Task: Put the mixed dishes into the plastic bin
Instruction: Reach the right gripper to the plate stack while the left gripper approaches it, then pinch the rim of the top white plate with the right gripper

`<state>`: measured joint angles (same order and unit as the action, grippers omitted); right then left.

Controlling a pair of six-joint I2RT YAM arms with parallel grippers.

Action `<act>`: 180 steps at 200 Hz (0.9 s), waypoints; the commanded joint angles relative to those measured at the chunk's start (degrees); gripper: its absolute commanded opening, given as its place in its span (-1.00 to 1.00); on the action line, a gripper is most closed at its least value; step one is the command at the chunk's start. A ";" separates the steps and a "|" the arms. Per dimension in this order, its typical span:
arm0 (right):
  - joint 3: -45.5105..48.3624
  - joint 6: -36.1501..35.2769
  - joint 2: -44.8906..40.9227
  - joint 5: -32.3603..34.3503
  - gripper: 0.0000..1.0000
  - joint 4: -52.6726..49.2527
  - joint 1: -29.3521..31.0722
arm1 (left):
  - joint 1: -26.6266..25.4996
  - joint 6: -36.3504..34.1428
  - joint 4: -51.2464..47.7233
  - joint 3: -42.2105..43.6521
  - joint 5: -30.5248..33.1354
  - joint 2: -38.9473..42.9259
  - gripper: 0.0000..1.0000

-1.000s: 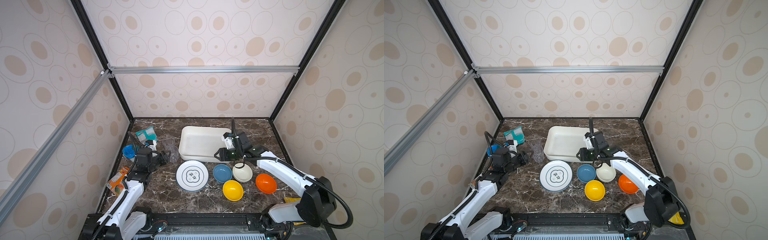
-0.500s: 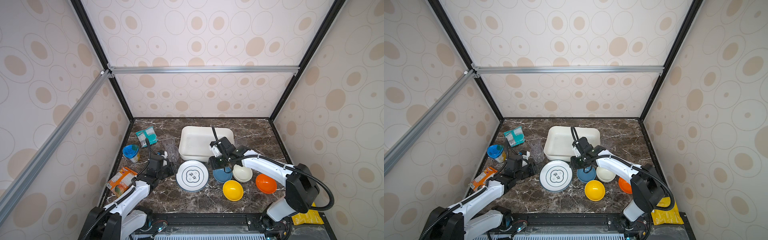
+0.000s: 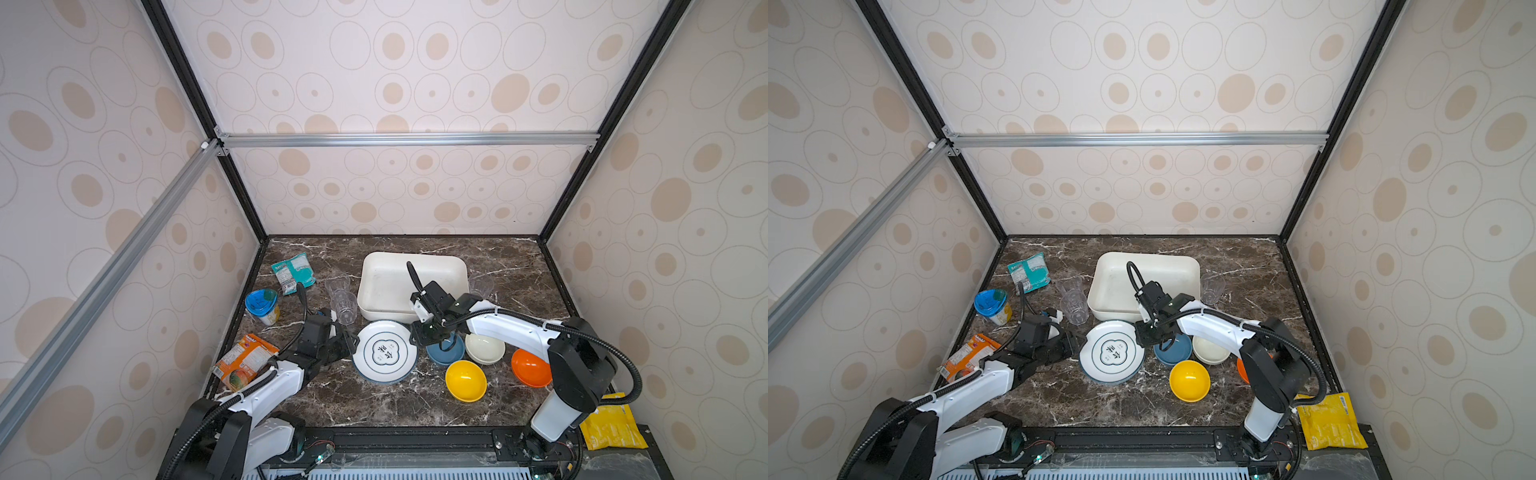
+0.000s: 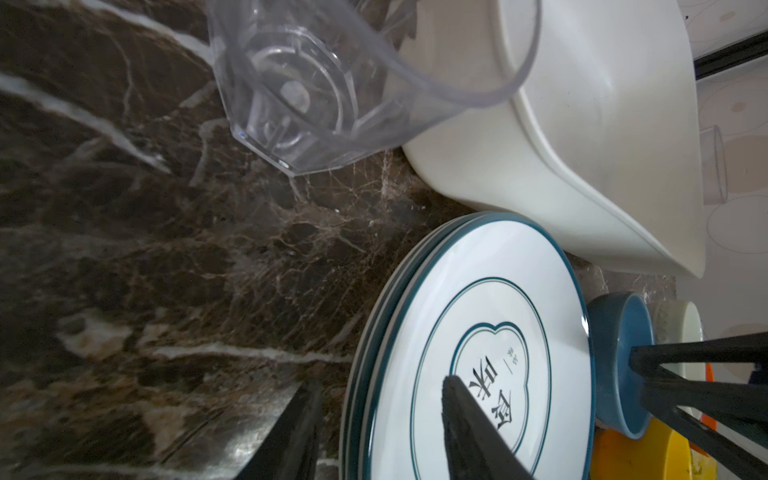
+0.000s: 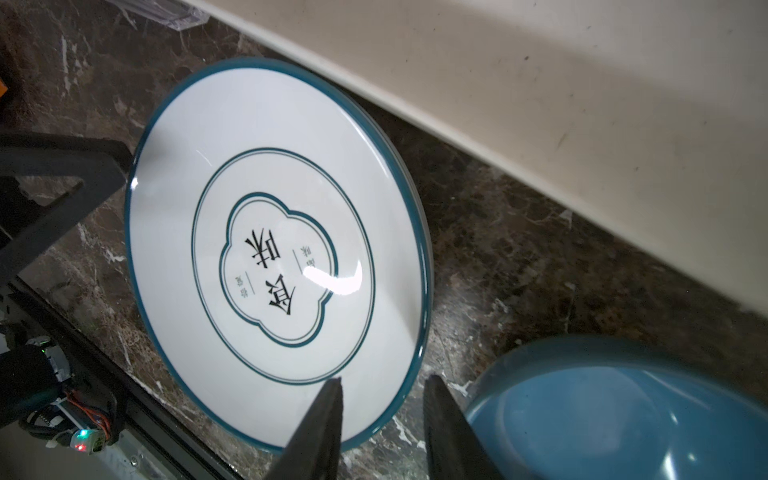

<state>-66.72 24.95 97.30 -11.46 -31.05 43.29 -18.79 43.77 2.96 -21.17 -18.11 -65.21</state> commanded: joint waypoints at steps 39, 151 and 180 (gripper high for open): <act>-3.01 -0.26 3.46 2.72 -0.28 -3.82 0.92 | -0.41 0.92 1.96 0.20 0.17 -1.04 -0.07; -4.30 0.30 5.84 2.68 -0.26 -4.64 1.53 | -0.46 1.34 3.29 -0.15 -2.16 -1.41 -0.21; -4.57 0.18 6.32 1.90 -0.30 -4.59 1.70 | -0.40 1.14 2.95 -0.53 -2.26 -1.41 -0.26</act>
<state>-69.80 25.02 102.56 -9.15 -34.06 44.21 -18.83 44.21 5.54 -20.75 -19.81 -67.07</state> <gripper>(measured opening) 0.356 0.378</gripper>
